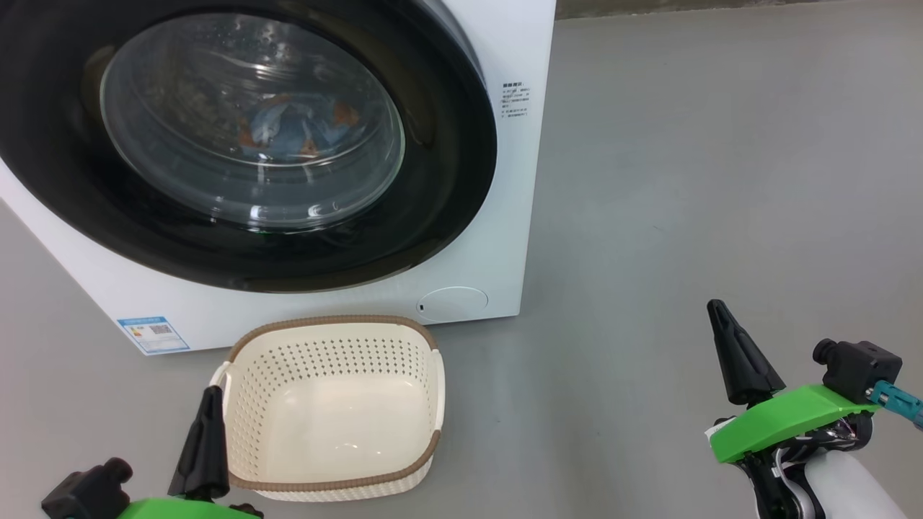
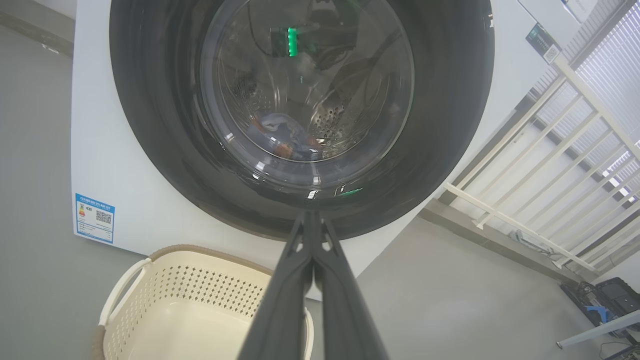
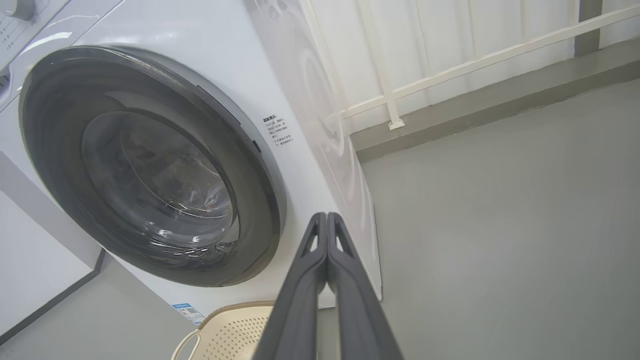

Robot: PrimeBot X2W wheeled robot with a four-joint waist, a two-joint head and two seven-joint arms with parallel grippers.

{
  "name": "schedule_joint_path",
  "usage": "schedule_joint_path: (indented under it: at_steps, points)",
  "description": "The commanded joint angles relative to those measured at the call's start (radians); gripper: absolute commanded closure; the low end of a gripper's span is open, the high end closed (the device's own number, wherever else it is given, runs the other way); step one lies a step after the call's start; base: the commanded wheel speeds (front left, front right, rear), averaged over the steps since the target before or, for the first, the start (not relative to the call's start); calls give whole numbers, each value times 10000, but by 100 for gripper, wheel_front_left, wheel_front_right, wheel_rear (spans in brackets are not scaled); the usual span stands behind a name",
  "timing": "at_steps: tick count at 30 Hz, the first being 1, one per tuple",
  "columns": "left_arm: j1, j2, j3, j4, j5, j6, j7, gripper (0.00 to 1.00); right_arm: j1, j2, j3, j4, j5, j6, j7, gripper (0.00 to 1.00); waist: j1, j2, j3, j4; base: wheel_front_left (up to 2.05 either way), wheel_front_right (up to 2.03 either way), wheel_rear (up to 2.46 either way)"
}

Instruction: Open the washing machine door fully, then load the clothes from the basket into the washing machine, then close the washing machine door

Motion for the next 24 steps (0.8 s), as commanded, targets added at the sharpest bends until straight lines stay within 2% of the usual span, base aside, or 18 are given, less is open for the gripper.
schedule_joint_path:
  at_steps: [1, 24]
  points:
    - [-279, 49, 161, -204, -226, -7, 42, 100, -184, -69, -134, -280, 271, -4, 37, 100, -1, 0, -5, 9, 0, 0, 0]
    - [-335, -157, 616, -163, -2210, -34, 748, 100, 49, 193, -711, -412, 2467, -10, 691, 100, -1, 0, -101, 214, 0, 0, 0]
